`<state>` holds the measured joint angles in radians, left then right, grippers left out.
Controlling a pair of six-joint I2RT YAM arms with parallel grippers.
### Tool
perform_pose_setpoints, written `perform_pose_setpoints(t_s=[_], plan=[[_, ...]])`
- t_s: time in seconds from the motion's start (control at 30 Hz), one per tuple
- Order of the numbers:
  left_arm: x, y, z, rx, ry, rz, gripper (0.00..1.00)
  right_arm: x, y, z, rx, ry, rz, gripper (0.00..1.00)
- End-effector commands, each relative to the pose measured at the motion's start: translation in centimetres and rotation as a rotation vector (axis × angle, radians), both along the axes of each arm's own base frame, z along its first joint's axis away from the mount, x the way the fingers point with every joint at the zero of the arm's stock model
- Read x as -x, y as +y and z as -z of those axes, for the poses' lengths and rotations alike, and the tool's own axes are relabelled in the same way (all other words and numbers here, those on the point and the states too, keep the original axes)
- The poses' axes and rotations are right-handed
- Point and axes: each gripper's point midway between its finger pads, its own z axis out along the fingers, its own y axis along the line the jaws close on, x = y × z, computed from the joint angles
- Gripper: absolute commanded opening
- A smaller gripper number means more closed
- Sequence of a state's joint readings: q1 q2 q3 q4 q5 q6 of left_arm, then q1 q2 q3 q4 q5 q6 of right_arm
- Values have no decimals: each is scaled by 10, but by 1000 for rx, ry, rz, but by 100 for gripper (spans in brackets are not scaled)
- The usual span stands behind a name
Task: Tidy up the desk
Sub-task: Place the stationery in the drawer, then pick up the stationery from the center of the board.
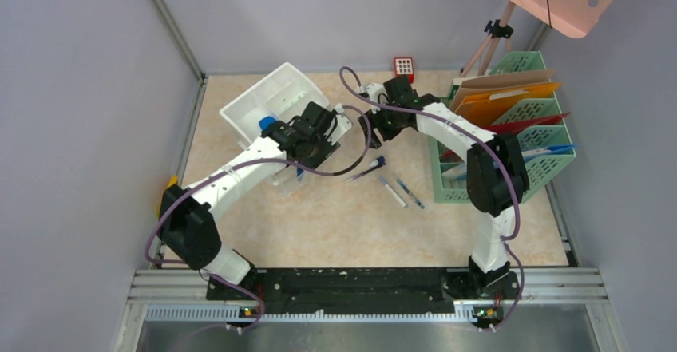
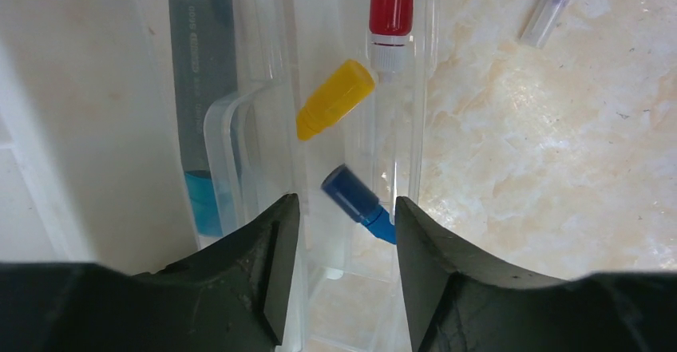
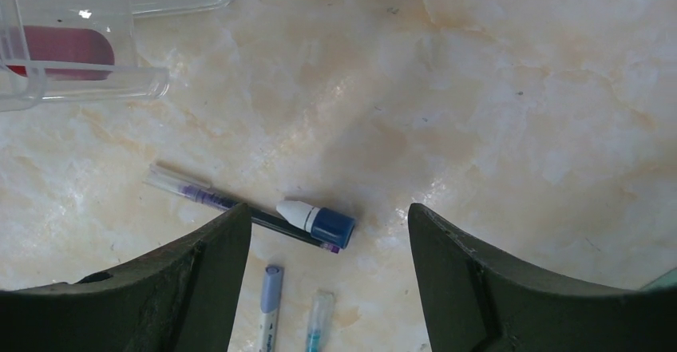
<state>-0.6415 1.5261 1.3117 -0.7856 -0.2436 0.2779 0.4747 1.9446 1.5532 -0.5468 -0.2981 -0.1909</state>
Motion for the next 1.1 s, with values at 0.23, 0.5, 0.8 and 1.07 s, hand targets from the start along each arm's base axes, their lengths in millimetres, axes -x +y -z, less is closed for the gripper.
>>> perform_pose_setpoints(t_s=[0.23, 0.5, 0.8, 1.07], plan=[[-1, -18, -44, 146, -78, 66, 61, -4, -16, -30, 38, -103, 3, 71], [11, -74, -81, 365, -114, 307, 79, -27, -27, -43, 66, -132, 106, 71], [-3, -137, -65, 479, -90, 415, 80, -57, -40, -64, 38, -139, 199, 71], [-28, -173, 2, 535, -24, 388, 75, -77, -50, -76, 30, -172, 244, 71]])
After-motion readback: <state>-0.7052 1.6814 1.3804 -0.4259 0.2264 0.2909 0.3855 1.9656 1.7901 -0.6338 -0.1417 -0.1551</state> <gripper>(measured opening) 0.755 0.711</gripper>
